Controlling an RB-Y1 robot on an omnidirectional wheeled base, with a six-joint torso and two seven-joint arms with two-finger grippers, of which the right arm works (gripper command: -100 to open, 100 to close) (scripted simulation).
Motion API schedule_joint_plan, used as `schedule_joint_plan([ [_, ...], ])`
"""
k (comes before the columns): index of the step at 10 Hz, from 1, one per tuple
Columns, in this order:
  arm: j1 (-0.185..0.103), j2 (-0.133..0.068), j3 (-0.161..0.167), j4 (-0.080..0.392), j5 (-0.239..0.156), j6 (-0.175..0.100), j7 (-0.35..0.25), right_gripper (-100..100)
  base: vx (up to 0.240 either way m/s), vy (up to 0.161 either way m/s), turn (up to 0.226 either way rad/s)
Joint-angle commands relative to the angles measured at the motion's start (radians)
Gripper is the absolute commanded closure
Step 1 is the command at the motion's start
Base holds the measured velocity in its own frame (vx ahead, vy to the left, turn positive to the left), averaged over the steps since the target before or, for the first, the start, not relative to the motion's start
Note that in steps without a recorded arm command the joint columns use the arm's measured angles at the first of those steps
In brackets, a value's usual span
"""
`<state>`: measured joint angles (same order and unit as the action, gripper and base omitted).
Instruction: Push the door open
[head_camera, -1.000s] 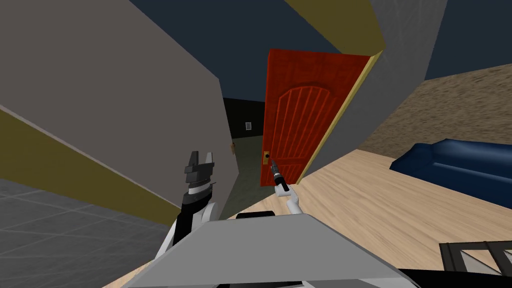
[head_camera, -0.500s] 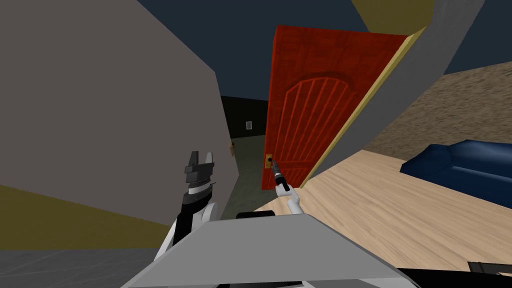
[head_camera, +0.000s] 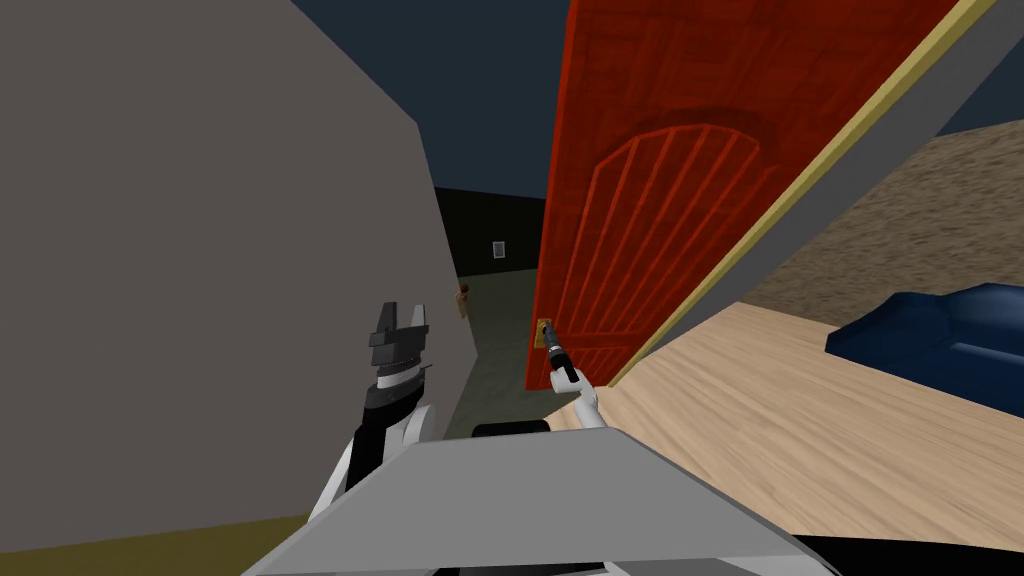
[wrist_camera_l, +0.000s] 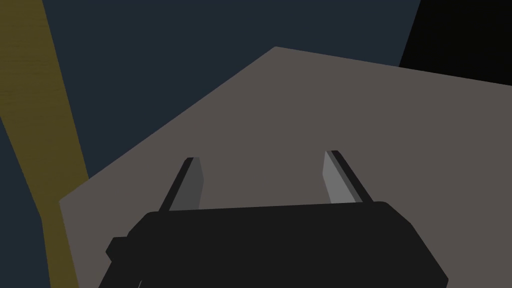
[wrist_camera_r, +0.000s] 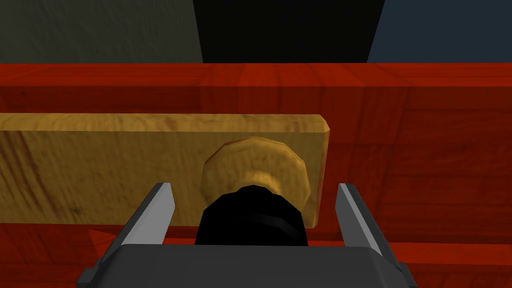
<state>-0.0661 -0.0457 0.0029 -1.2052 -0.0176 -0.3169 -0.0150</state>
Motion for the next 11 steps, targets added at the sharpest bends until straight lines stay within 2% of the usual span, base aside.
schedule_joint_plan([
  [1, 0.001, 0.000, 0.000, 0.000, 0.000, 0.001, 0.000, 100, -0.011, -0.005, -0.004],
  [6, 0.001, 0.000, 0.000, 0.000, 0.000, 0.001, 0.000, 100, -0.019, -0.003, 0.002],
  [7, -0.014, -0.017, -0.001, 0.021, -0.028, -0.004, 0.031, 100, 0.110, -0.021, -0.156],
  [10, -0.040, -0.034, -0.004, 0.052, -0.075, -0.014, 0.082, 100, 0.176, -0.031, -0.153],
  [11, -0.051, -0.039, -0.005, 0.065, -0.095, -0.019, 0.103, 100, 0.202, -0.069, -0.289],
])
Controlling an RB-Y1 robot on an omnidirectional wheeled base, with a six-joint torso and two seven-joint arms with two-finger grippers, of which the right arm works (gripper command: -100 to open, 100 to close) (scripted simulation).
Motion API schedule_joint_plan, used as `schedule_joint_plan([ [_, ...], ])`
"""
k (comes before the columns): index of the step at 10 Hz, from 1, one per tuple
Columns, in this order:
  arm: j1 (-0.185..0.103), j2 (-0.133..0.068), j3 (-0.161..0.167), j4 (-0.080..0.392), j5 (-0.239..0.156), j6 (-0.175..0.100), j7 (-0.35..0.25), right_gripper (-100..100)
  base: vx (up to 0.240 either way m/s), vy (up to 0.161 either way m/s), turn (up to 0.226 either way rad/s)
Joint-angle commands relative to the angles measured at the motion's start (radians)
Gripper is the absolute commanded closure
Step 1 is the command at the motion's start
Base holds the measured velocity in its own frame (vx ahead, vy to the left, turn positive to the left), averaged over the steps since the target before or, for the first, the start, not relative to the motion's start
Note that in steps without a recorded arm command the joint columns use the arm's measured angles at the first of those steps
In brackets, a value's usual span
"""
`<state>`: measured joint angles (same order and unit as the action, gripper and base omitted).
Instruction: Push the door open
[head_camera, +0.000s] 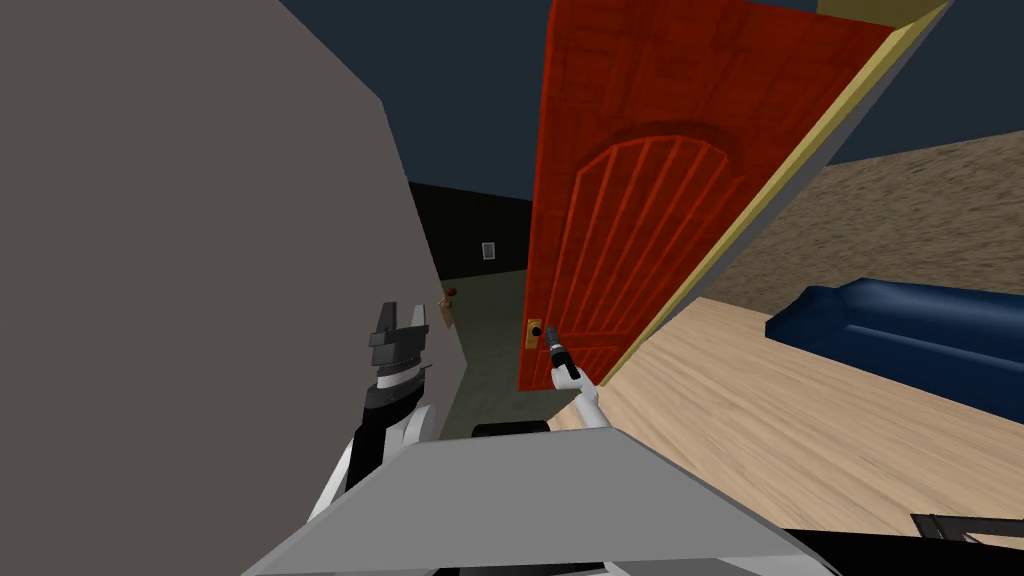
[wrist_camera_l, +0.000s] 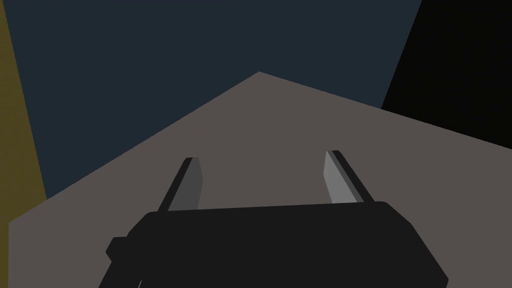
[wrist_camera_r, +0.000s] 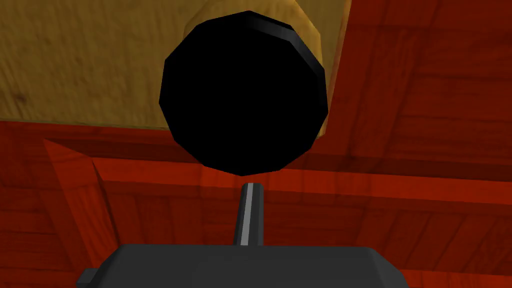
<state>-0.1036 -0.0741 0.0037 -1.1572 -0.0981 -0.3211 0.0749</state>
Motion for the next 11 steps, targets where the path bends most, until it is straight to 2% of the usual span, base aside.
schedule_joint_plan([
  [1, -0.021, -0.014, -0.007, 0.026, -0.028, -0.017, 0.028, 100, 0.226, -0.098, -0.168],
  [2, -0.014, -0.008, 0.002, 0.013, -0.020, -0.004, 0.014, -100, -0.053, 0.023, -0.018],
  [5, -0.012, 0.001, 0.010, 0.005, -0.022, 0.004, 0.011, -100, -0.234, 0.093, -0.005],
  [9, -0.008, 0.035, 0.026, -0.010, -0.027, 0.020, 0.006, -100, -0.249, 0.096, -0.010],
  [11, -0.005, 0.023, 0.021, -0.008, -0.026, 0.013, 0.008, -100, -0.020, 0.032, 0.007],
])
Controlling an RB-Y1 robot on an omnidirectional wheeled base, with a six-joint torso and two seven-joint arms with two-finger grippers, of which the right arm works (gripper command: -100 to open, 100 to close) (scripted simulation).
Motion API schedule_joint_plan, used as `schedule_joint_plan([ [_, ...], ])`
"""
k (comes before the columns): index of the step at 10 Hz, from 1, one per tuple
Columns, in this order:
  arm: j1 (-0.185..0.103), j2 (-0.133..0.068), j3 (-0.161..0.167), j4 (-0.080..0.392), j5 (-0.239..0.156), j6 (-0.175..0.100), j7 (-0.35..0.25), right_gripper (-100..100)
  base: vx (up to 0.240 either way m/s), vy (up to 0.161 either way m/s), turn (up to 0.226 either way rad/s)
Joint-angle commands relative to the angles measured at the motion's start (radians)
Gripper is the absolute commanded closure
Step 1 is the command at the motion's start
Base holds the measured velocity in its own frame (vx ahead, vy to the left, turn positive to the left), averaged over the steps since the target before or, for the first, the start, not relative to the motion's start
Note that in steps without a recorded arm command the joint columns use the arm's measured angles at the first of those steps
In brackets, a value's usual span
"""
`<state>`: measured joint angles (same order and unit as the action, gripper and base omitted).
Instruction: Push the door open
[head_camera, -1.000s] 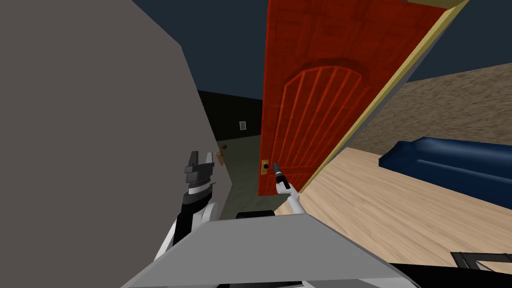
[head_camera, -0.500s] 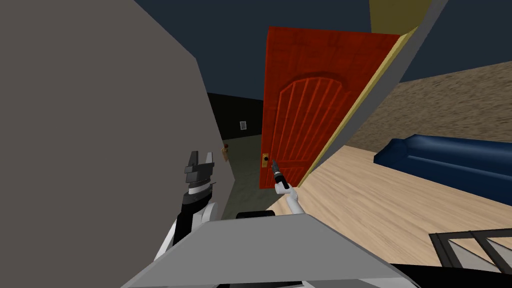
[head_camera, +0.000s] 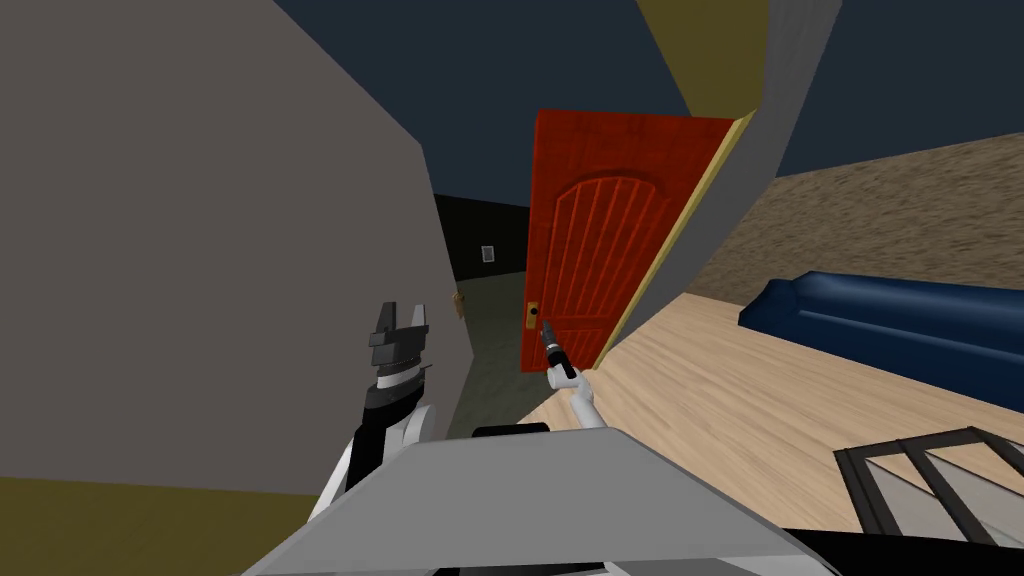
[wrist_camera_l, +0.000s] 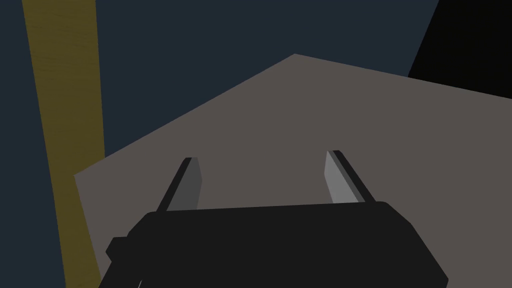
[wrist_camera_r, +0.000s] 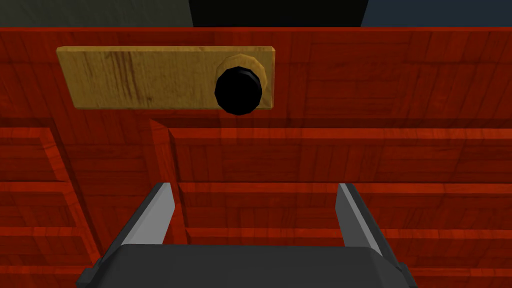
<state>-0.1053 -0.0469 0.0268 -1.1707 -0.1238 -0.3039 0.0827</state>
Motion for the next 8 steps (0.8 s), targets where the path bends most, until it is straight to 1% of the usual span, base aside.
schedule_joint_plan([
  [1, -0.004, -0.005, -0.003, 0.007, 0.000, -0.005, 0.001, -100, 0.135, 0.011, 0.018],
  [3, -0.006, -0.010, -0.007, 0.012, 0.000, -0.012, 0.002, -100, 0.192, 0.017, 0.019],
  [5, -0.008, -0.010, -0.011, 0.018, 0.000, -0.020, 0.003, -100, 0.224, 0.018, 0.023],
  [8, -0.010, 0.000, -0.018, 0.027, 0.001, -0.031, 0.004, -100, 0.201, -0.001, 0.025],
])
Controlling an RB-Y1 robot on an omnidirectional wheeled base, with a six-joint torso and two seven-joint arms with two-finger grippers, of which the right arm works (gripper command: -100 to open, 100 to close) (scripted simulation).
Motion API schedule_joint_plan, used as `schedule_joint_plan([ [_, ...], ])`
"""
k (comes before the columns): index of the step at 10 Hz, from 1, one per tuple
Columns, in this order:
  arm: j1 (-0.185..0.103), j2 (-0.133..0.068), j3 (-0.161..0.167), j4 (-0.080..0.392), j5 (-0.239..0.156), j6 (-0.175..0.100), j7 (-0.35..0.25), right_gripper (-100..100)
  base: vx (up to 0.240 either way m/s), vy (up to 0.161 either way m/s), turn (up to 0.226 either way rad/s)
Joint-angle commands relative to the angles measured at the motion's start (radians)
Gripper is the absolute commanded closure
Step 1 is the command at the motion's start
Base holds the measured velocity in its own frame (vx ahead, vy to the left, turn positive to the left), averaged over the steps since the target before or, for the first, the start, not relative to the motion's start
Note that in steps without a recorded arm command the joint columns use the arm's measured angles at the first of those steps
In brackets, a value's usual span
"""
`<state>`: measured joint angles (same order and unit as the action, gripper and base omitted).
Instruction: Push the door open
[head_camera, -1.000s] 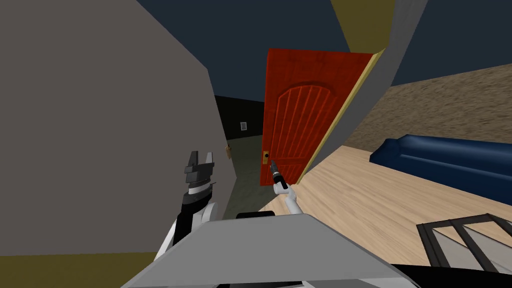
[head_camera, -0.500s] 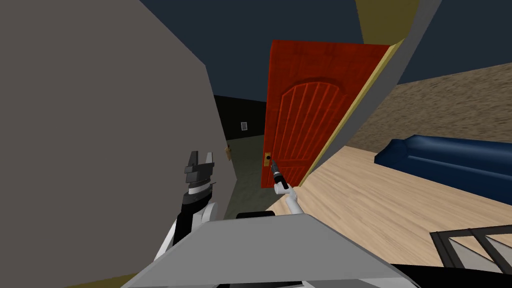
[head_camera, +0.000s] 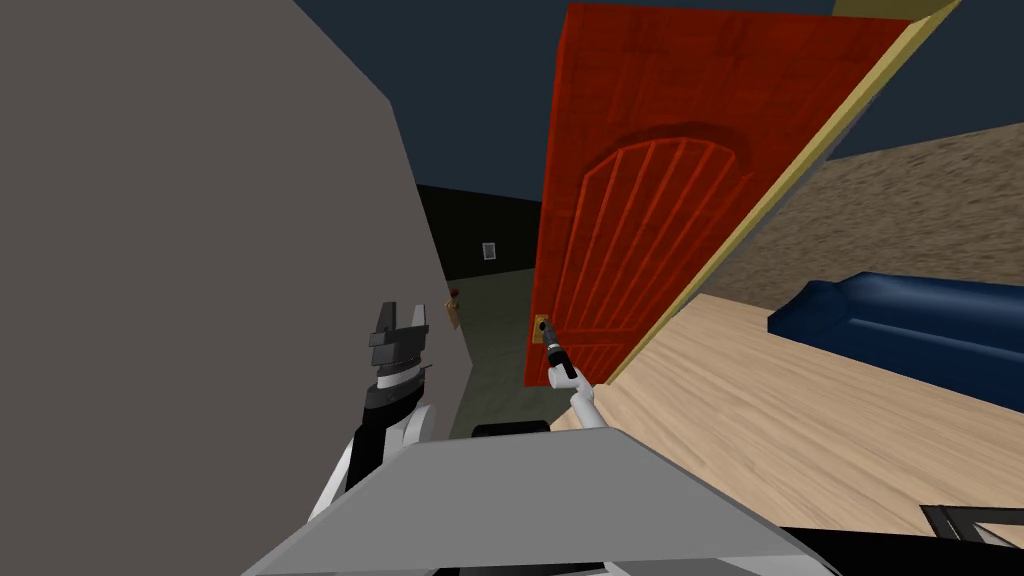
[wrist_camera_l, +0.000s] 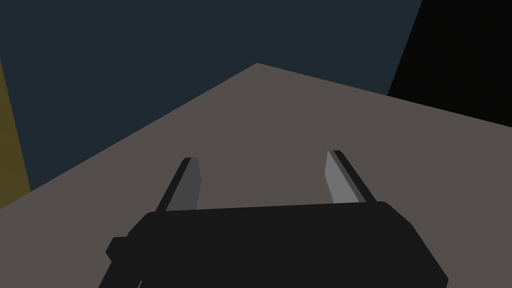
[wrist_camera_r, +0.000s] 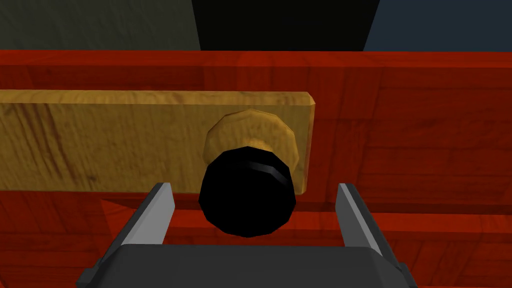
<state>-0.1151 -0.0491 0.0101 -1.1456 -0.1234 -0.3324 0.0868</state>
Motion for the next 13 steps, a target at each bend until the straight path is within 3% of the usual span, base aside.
schedule_joint_plan([
  [1, 0.000, 0.000, 0.000, 0.000, 0.000, 0.000, 0.000, -100, 0.084, 0.000, 0.006],
  [2, 0.000, 0.000, 0.000, 0.000, 0.000, 0.000, 0.000, 100, -0.011, 0.000, -0.004],
  [7, 0.000, 0.000, 0.000, 0.000, 0.000, 0.000, 0.000, 100, -0.016, 0.000, 0.000],
  [8, -0.010, -0.018, -0.015, 0.015, -0.020, -0.003, 0.026, 100, 0.067, -0.044, -0.089],
  [12, -0.030, -0.036, -0.039, 0.037, -0.053, -0.012, 0.071, 100, 0.138, -0.089, -0.108],
  [13, -0.021, -0.027, -0.016, 0.028, -0.046, -0.004, 0.057, -100, -0.079, -0.030, 0.000],
])
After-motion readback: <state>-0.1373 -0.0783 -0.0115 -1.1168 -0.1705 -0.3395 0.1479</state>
